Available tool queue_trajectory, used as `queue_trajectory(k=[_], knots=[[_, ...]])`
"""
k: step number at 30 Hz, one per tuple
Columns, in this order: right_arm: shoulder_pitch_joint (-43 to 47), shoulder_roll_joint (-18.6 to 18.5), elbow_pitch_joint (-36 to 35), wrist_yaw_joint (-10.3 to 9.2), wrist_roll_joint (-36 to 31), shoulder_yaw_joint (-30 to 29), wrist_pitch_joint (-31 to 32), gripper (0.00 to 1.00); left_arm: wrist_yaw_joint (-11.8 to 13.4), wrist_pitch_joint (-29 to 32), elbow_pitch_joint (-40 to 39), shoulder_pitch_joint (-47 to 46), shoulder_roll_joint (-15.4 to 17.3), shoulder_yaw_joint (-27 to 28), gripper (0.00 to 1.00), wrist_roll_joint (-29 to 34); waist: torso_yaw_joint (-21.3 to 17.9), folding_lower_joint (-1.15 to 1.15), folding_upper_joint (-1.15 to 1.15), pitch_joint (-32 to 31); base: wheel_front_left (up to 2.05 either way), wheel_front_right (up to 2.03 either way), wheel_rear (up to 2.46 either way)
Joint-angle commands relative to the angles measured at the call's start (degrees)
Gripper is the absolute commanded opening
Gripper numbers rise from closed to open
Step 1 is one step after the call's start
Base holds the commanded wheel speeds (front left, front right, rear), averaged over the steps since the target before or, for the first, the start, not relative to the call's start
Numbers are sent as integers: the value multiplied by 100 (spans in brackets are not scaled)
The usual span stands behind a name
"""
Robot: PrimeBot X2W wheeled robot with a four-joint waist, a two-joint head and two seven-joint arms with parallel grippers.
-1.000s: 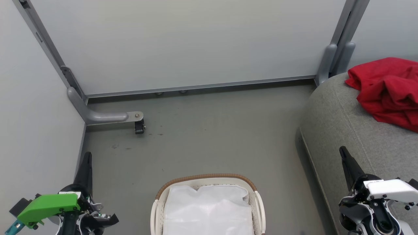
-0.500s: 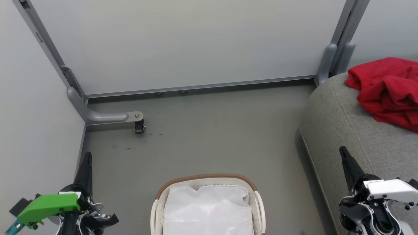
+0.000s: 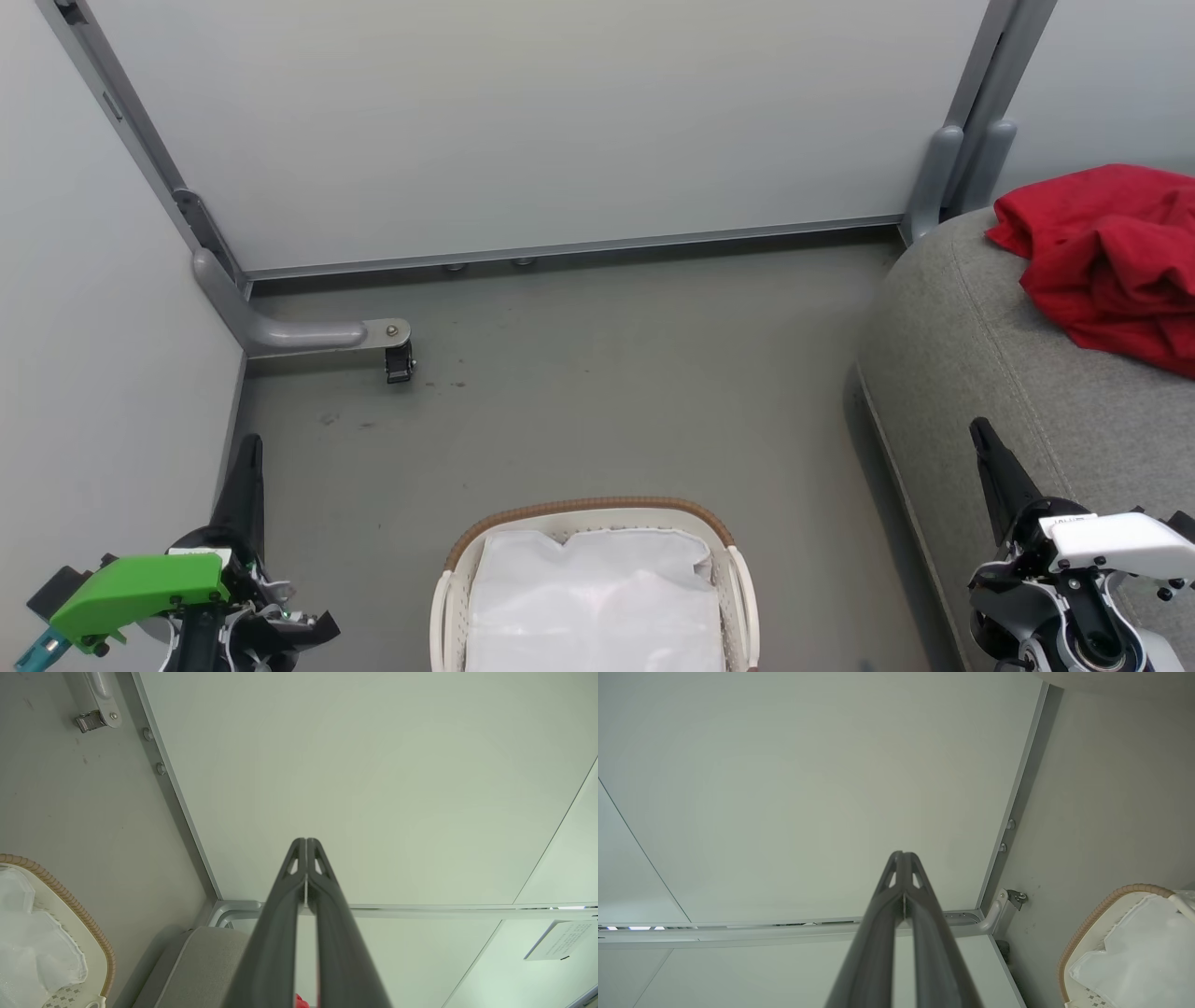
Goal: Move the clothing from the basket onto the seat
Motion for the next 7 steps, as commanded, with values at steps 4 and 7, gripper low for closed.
queue_trajectory(k=[4, 7], knots=[[-39, -34, -24, 0, 20, -13, 14, 0, -26, 16, -10, -65, 23, 5, 0, -27, 0, 0, 0, 0, 0, 0, 0], [-39, -34, -24, 0, 20, -13, 14, 0, -26, 16, -10, -65, 23, 5, 0, -27, 0, 0, 0, 0, 0, 0, 0]])
